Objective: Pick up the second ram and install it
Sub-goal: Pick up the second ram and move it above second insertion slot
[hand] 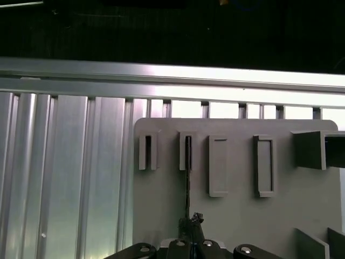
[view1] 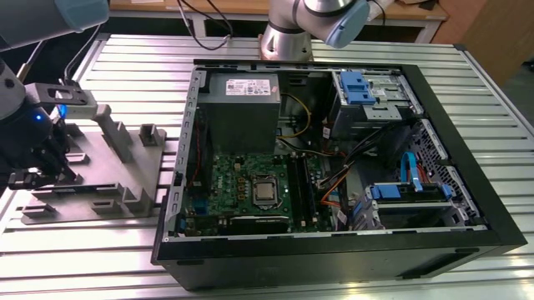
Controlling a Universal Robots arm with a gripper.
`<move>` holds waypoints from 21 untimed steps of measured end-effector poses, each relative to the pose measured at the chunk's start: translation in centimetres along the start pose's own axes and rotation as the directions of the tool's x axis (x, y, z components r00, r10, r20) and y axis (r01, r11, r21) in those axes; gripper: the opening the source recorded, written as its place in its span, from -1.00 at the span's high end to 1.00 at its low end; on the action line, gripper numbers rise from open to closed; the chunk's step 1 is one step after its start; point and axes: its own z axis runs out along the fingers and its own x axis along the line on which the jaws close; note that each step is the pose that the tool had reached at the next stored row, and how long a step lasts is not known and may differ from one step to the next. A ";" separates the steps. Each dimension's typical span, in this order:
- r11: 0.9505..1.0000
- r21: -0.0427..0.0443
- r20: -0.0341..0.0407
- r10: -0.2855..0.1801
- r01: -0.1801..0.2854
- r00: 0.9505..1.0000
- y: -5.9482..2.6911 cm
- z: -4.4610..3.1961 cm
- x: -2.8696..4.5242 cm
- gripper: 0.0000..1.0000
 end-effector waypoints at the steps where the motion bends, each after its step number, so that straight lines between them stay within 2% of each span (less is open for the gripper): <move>1: 1.000 0.000 0.000 0.000 0.000 1.000 -0.02 0.10 0.00 0.80; 10: 1.000 0.000 0.000 0.000 0.000 1.000 -0.14 1.03 0.04 0.80; 17: 1.000 0.000 0.000 0.000 0.000 1.000 -0.07 1.20 0.04 0.80; 21: 1.000 0.000 -0.001 0.000 0.000 1.000 -0.06 1.60 0.05 0.80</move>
